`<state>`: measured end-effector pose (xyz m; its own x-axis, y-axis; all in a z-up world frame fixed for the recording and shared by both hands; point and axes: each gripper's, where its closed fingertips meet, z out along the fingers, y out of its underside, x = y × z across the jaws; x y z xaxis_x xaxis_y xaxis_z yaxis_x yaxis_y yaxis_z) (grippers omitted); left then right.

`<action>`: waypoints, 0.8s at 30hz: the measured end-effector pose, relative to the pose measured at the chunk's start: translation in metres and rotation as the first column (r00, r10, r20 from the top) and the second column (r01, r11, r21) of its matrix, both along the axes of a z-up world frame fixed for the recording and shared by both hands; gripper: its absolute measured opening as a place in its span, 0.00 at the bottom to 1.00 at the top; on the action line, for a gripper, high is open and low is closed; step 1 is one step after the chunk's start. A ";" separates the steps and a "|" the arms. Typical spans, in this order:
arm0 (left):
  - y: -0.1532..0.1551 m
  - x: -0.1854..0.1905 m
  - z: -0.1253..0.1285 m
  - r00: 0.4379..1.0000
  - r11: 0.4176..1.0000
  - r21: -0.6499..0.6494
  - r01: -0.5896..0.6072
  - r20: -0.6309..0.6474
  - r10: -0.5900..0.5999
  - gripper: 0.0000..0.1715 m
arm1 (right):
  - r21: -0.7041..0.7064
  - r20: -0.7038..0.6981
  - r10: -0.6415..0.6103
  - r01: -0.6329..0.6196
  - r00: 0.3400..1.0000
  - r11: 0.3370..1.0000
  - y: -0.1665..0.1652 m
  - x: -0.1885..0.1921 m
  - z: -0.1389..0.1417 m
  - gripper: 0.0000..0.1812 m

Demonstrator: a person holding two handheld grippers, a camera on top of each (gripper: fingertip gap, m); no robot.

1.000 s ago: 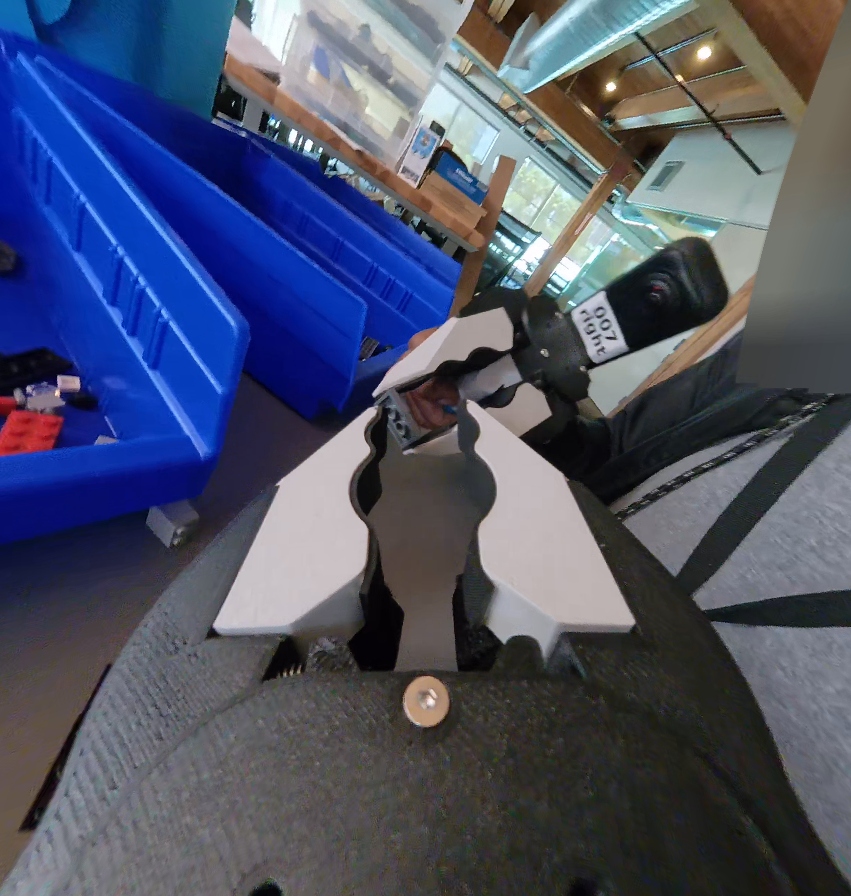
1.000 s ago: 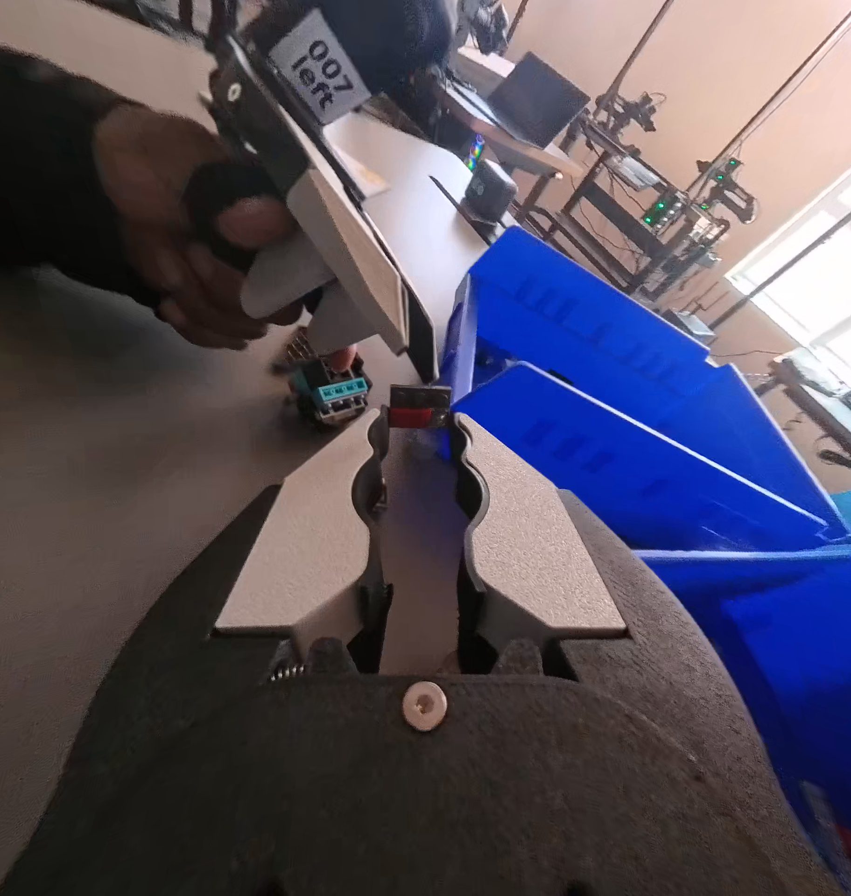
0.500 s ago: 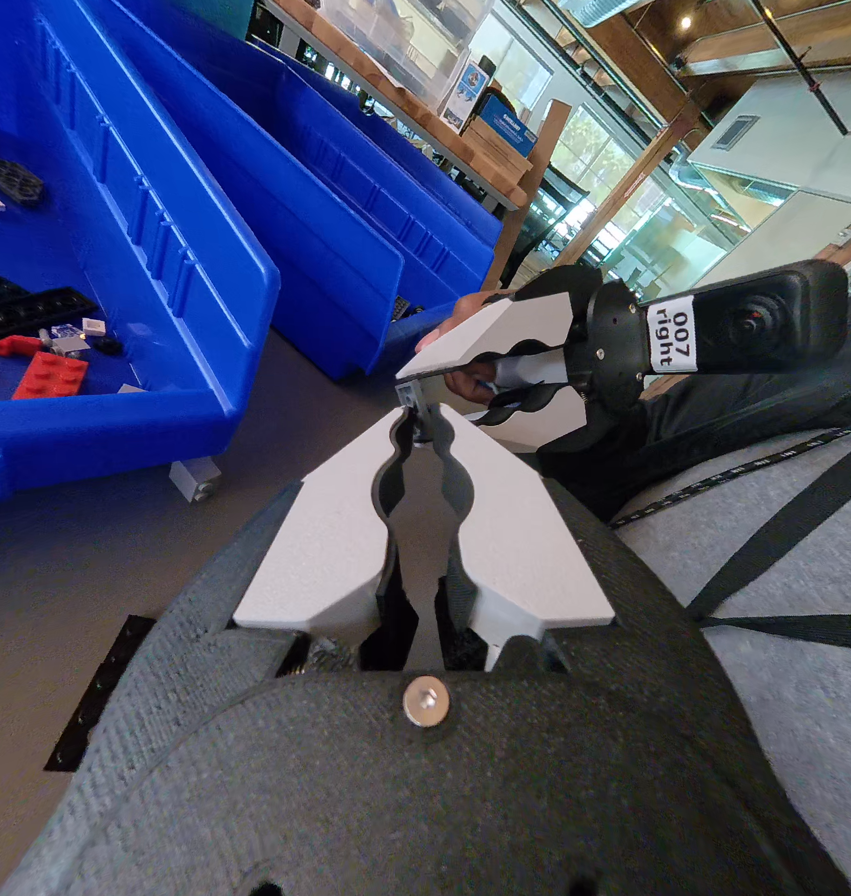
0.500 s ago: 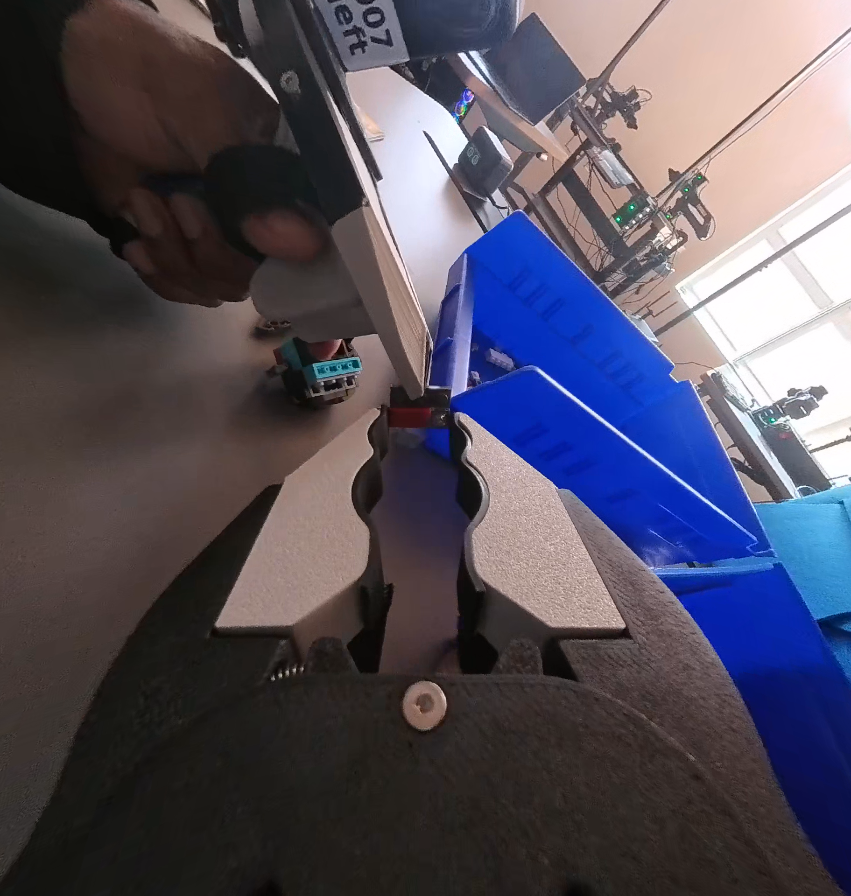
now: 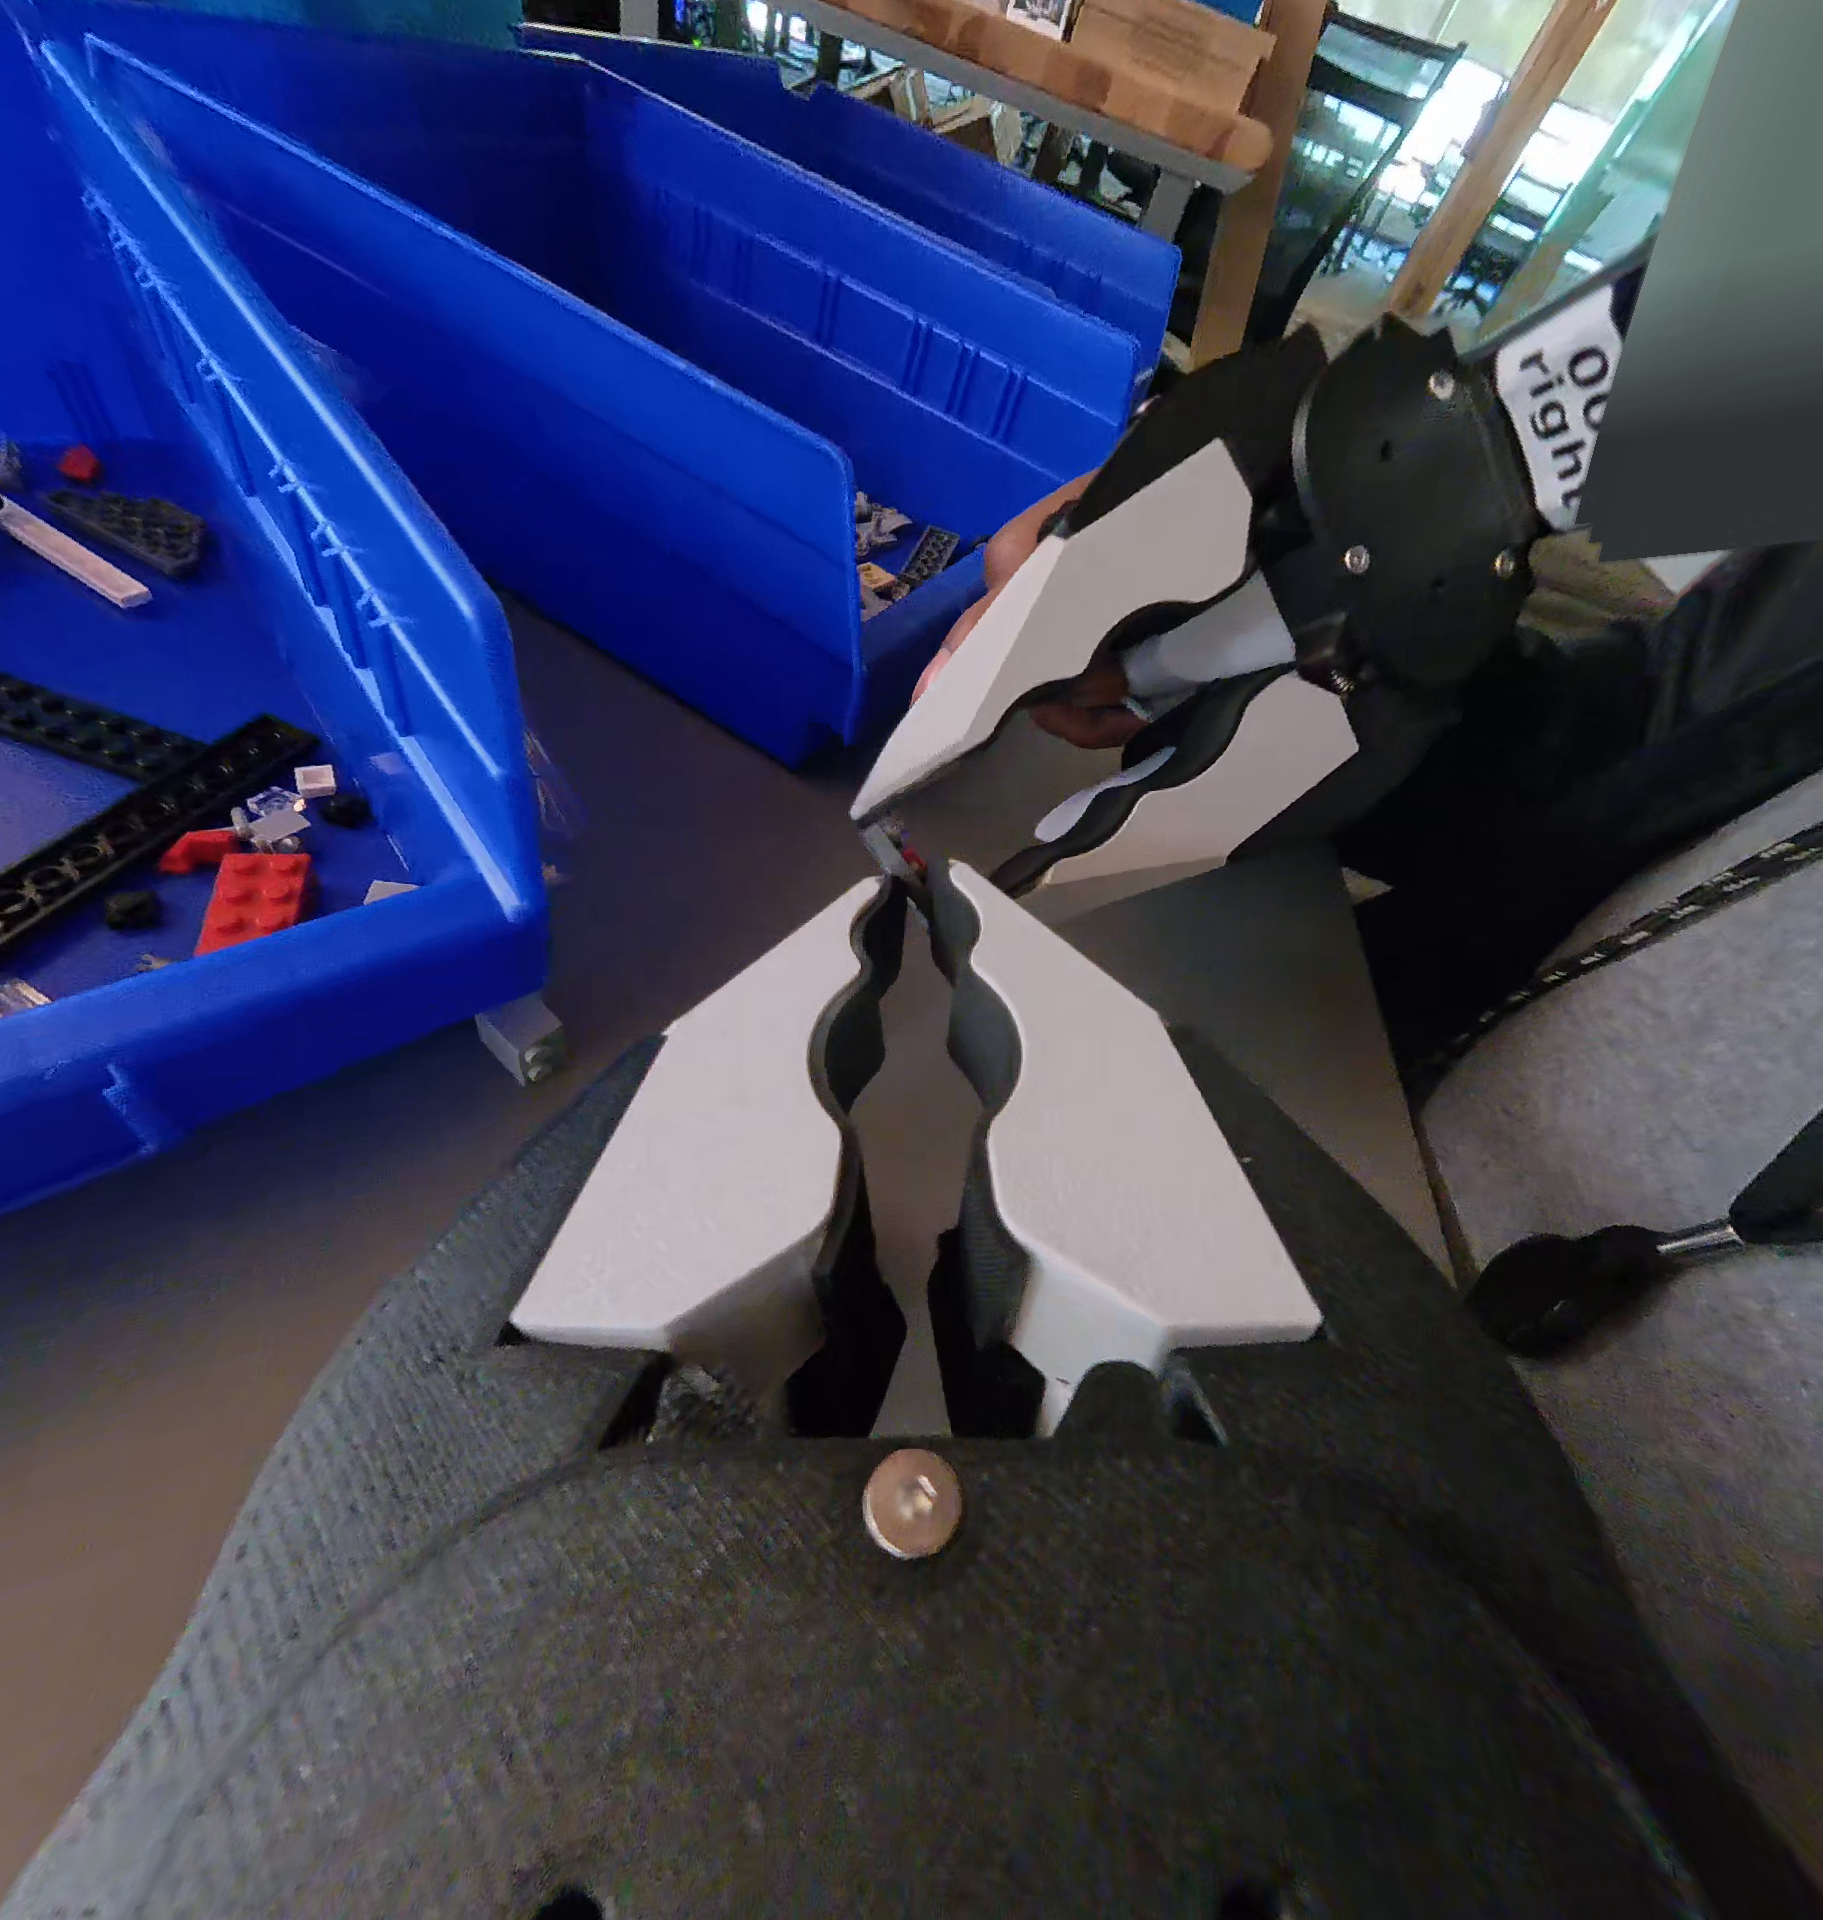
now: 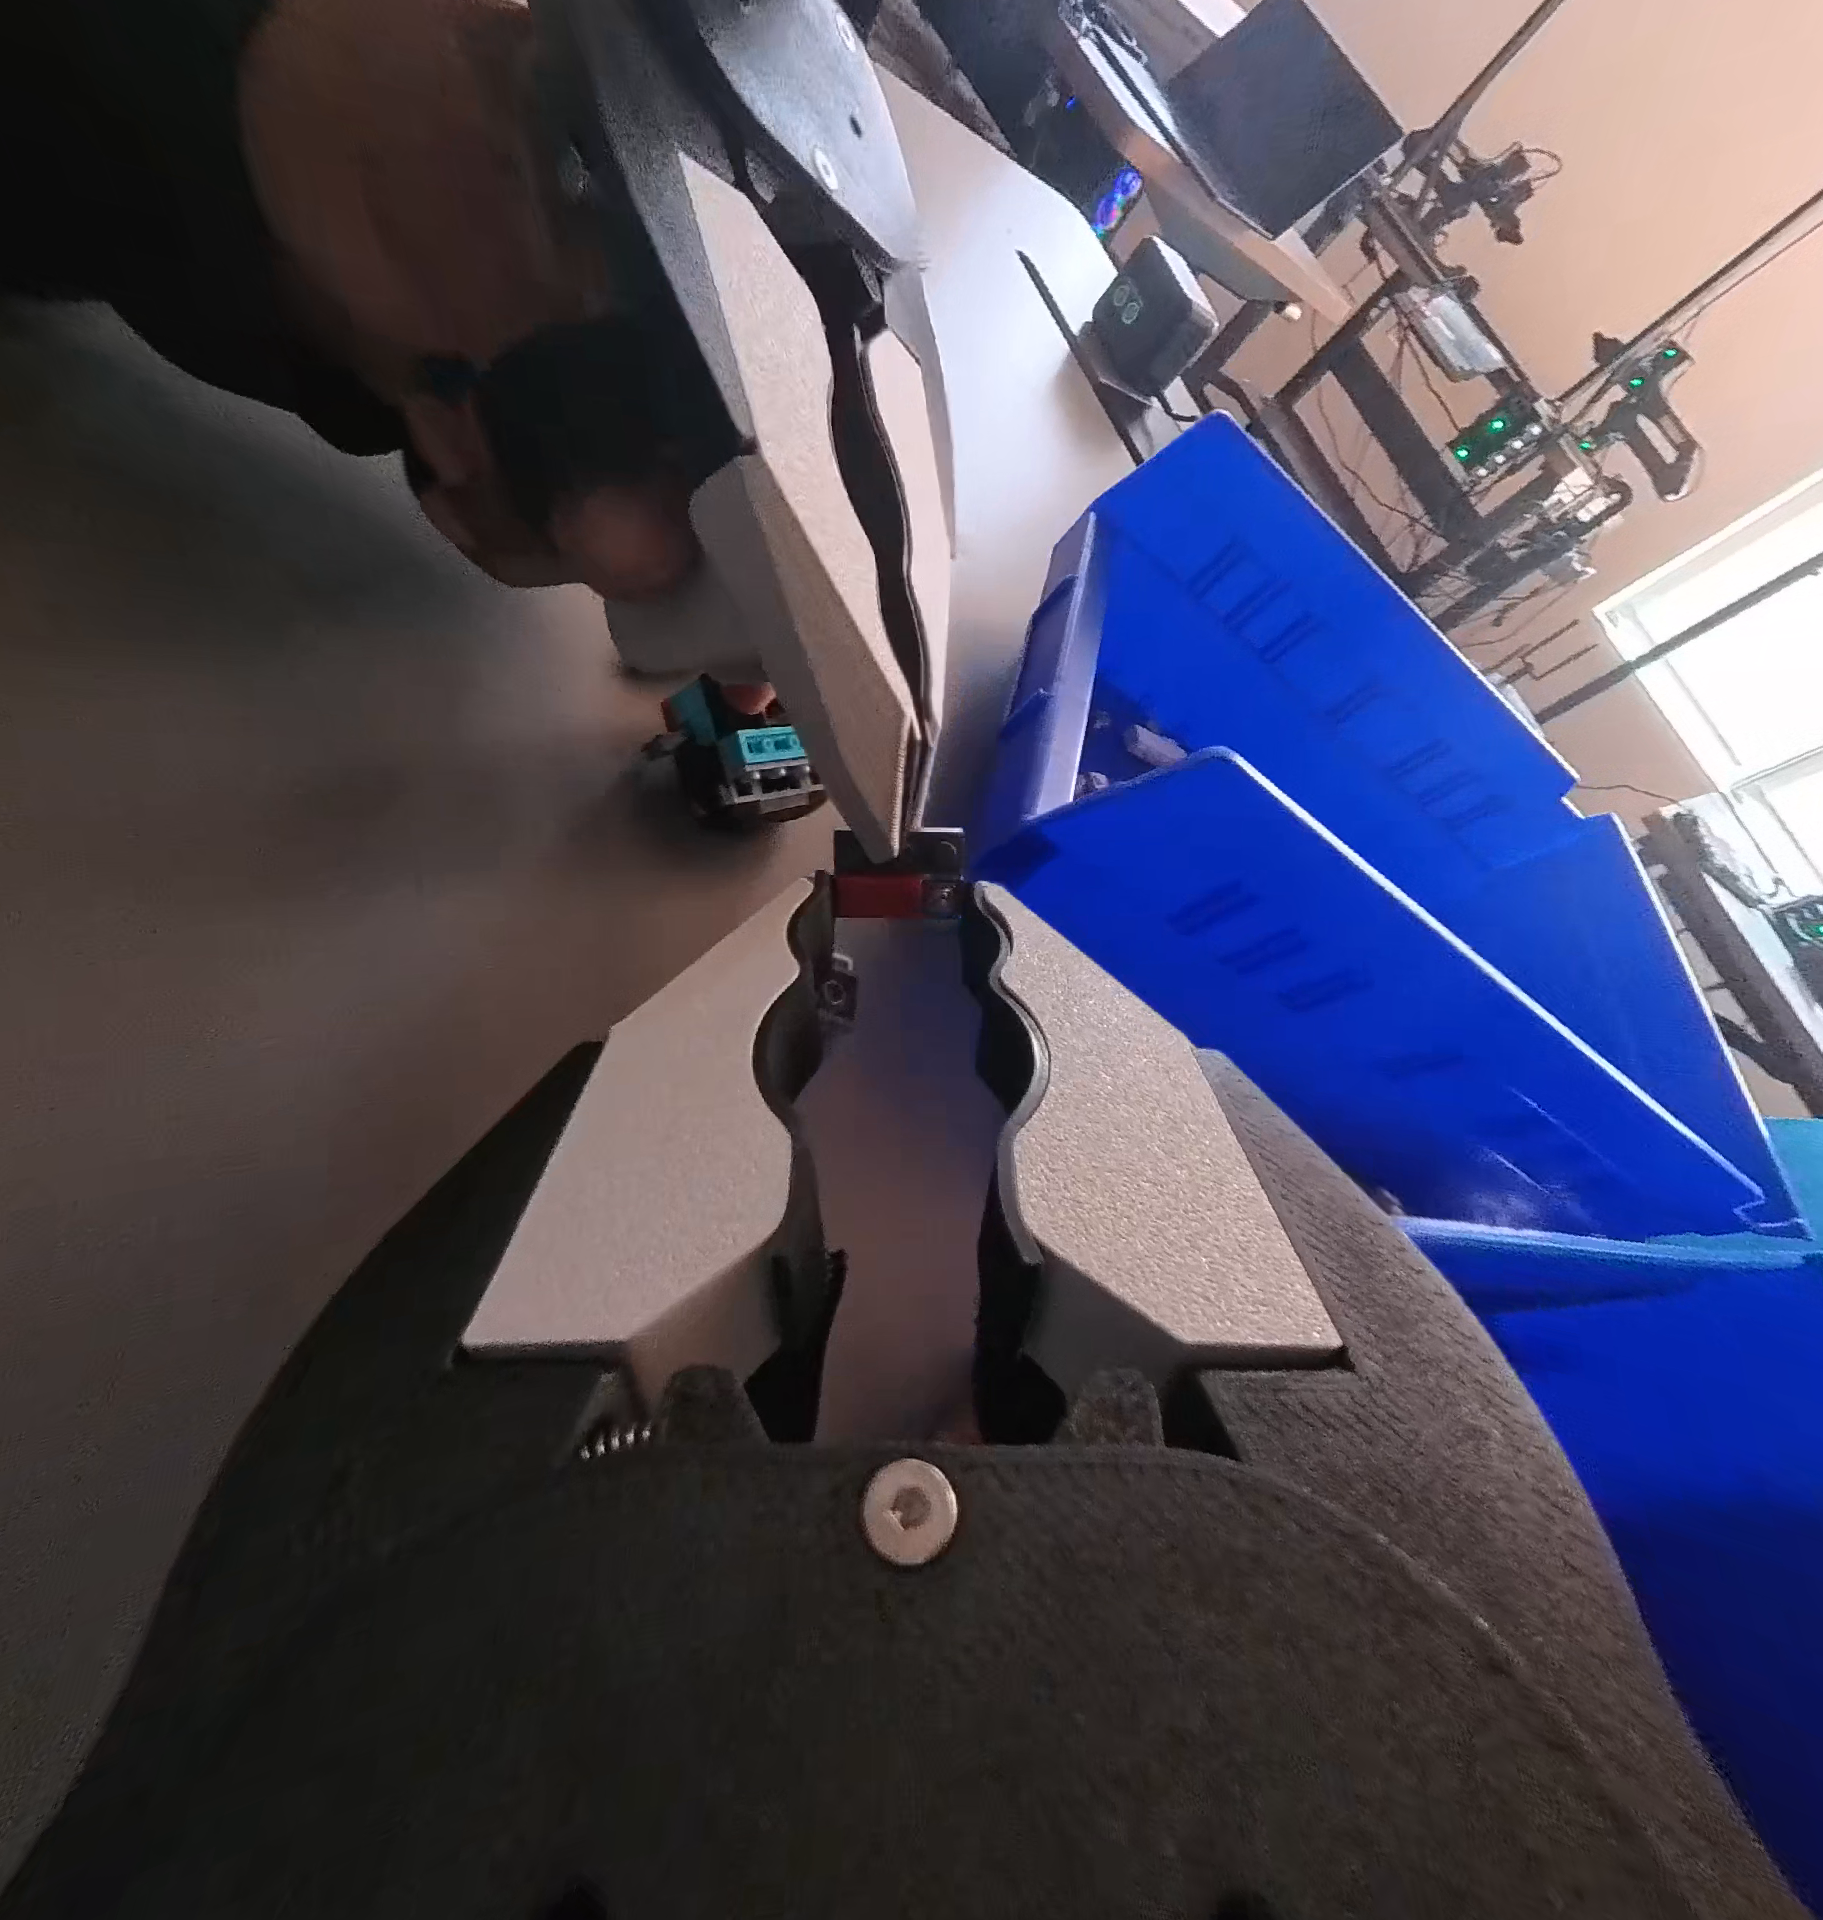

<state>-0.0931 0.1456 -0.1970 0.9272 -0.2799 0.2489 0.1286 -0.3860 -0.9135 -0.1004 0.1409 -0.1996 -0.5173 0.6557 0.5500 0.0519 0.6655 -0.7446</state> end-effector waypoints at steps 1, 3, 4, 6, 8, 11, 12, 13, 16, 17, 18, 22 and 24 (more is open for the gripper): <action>0.000 0.001 -0.001 1.000 1.000 -0.003 0.004 -0.011 -0.004 0.03 | -0.008 0.009 0.008 -0.008 1.000 1.000 0.000 0.001 -0.001 0.14; -0.001 0.002 -0.002 0.999 1.000 -0.005 0.013 -0.040 -0.013 0.03 | -0.027 0.027 0.024 -0.023 0.999 0.999 -0.001 0.002 -0.002 0.14; -0.001 0.003 -0.003 0.998 1.000 -0.009 0.017 -0.054 -0.017 0.03 | -0.037 0.038 0.032 -0.031 0.999 0.999 -0.001 0.003 -0.002 0.14; -0.001 0.004 -0.004 0.997 1.000 -0.013 0.023 -0.078 -0.024 0.03 | -0.054 0.053 0.048 -0.045 0.997 0.998 -0.001 0.005 -0.004 0.14; -0.001 0.005 -0.005 0.995 1.000 -0.015 0.027 -0.097 -0.029 0.03 | -0.068 0.067 0.061 -0.056 0.996 0.996 -0.001 0.006 -0.004 0.14; -0.001 0.006 -0.007 0.992 0.999 -0.019 0.030 -0.123 -0.032 0.03 | -0.086 0.082 0.071 -0.064 0.994 0.994 -0.001 0.007 -0.006 0.14; -0.001 0.006 -0.007 0.991 0.999 -0.021 0.031 -0.133 -0.033 0.03 | -0.090 0.087 0.074 -0.066 0.994 0.994 -0.001 0.007 -0.006 0.14; -0.001 0.006 -0.008 0.989 0.999 -0.022 0.031 -0.141 -0.034 0.03 | -0.096 0.091 0.076 -0.068 0.993 0.993 -0.001 0.007 -0.007 0.14; -0.001 0.006 -0.009 0.986 0.999 -0.022 0.036 -0.162 -0.039 0.03 | -0.122 0.105 0.088 -0.075 0.991 0.990 -0.001 0.008 -0.008 0.14; -0.001 0.007 -0.009 0.986 0.999 -0.023 0.038 -0.163 -0.041 0.03 | -0.134 0.111 0.093 -0.077 0.990 0.988 -0.001 0.008 -0.008 0.14; -0.001 0.007 -0.009 0.986 0.999 -0.023 0.039 -0.160 -0.043 0.03 | -0.146 0.115 0.097 -0.080 0.989 0.986 -0.001 0.008 -0.008 0.14; 0.000 0.005 -0.006 0.997 0.999 -0.022 0.025 -0.077 -0.027 0.03 | -0.159 0.088 0.089 -0.075 0.992 0.984 0.000 0.006 -0.005 0.14; 0.001 0.004 -0.003 0.998 1.000 -0.024 0.019 0.057 -0.018 0.03 | -0.139 0.052 0.070 -0.062 0.996 0.988 0.002 0.003 -0.002 0.14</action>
